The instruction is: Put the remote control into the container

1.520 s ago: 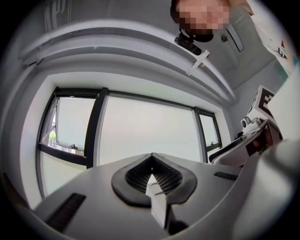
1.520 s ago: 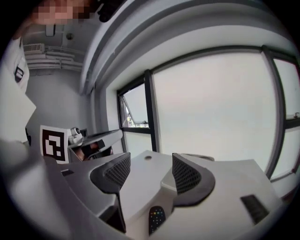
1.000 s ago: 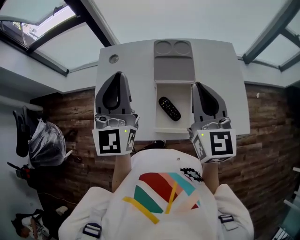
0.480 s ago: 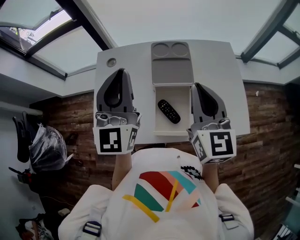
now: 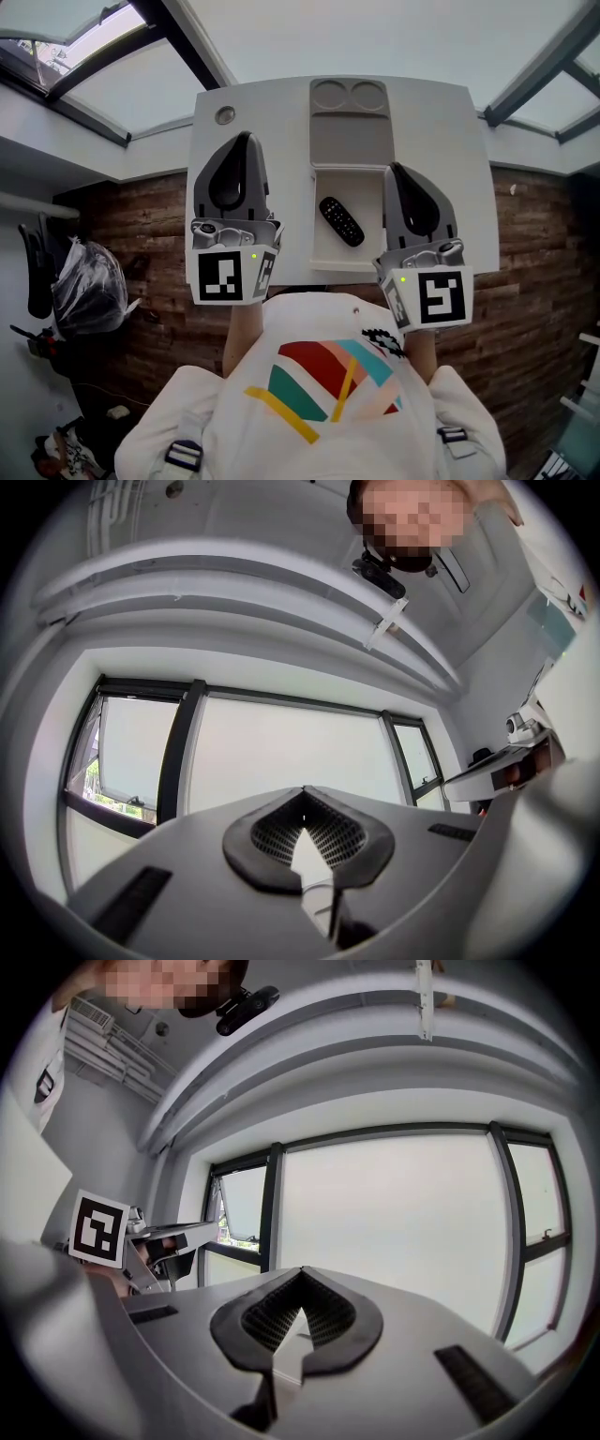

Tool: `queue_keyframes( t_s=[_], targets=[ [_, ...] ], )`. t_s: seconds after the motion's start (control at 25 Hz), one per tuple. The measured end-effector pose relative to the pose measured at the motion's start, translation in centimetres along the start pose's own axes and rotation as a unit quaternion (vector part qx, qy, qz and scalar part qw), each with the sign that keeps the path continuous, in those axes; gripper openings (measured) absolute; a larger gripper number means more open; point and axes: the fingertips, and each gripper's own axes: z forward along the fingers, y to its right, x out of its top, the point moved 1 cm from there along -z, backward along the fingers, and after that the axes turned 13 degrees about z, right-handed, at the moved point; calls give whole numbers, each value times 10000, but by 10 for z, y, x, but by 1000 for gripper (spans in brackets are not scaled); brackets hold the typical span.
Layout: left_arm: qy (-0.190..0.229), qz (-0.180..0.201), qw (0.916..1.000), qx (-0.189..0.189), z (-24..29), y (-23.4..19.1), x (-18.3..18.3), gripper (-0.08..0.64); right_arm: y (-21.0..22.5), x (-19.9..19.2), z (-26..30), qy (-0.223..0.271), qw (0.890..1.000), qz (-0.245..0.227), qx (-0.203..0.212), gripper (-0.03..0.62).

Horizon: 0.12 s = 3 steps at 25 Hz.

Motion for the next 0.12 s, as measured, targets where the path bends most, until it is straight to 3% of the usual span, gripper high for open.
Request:
queue_keyframes(
  t_s=[0.12],
  targets=[
    [-21,-18,10000,-8,1,-3,-5,3,-1,-5,3,-64,10000,1,-16,2]
  ],
)
